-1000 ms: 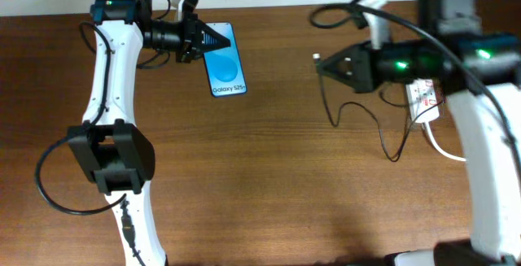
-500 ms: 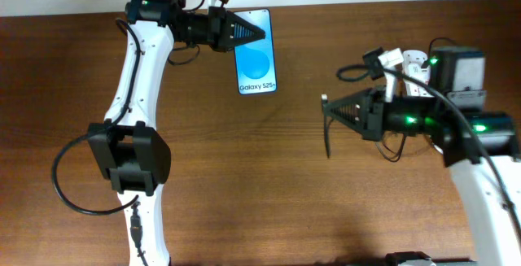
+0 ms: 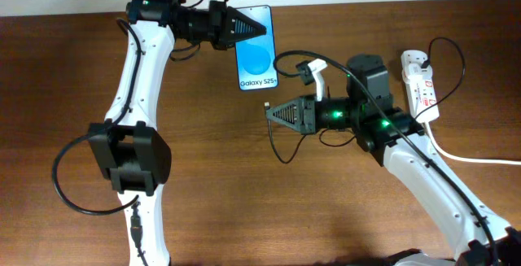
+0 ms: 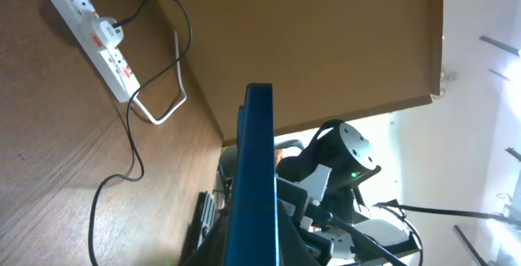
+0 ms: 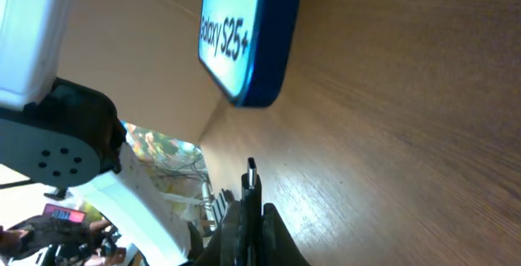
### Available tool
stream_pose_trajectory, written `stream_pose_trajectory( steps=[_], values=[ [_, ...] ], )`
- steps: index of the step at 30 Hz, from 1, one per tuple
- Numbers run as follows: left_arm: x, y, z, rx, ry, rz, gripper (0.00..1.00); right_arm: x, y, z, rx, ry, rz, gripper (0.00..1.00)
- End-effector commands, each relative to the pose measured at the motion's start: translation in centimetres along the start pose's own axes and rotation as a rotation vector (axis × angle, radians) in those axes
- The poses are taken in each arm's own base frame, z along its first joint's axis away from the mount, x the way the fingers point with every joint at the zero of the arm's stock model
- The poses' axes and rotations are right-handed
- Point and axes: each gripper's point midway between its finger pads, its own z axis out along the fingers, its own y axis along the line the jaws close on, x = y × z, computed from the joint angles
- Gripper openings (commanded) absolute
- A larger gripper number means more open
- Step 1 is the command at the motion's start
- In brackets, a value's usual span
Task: Plug charger to phone and switch on socket
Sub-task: 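Carry the connector with the right gripper toward the phone's bottom port, then push the connector into the phone port held by the left gripper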
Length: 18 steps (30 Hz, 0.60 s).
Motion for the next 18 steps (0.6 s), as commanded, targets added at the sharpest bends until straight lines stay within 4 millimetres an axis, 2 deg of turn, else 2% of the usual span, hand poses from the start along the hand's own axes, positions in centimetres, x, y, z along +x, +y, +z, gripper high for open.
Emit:
stream_pose_trajectory(
  steps=[1,7,18],
  values=[
    [-0.1,-1.8,0.0,0.047,0.007,0.018,0.00,-0.4,0.4,0.2,-0.015,-0.014,0.029,0.04],
    [0.0,-1.8,0.0,0.047,0.007,0.017,0.00,-1.7,1.3,0.1,-0.045,-0.054,0.021,0.04],
    [0.0,-1.8,0.2,0.048,0.011,0.017,0.00,-1.8,1.3,1.0,-0.060,-0.047,0.028,0.04]
  ],
)
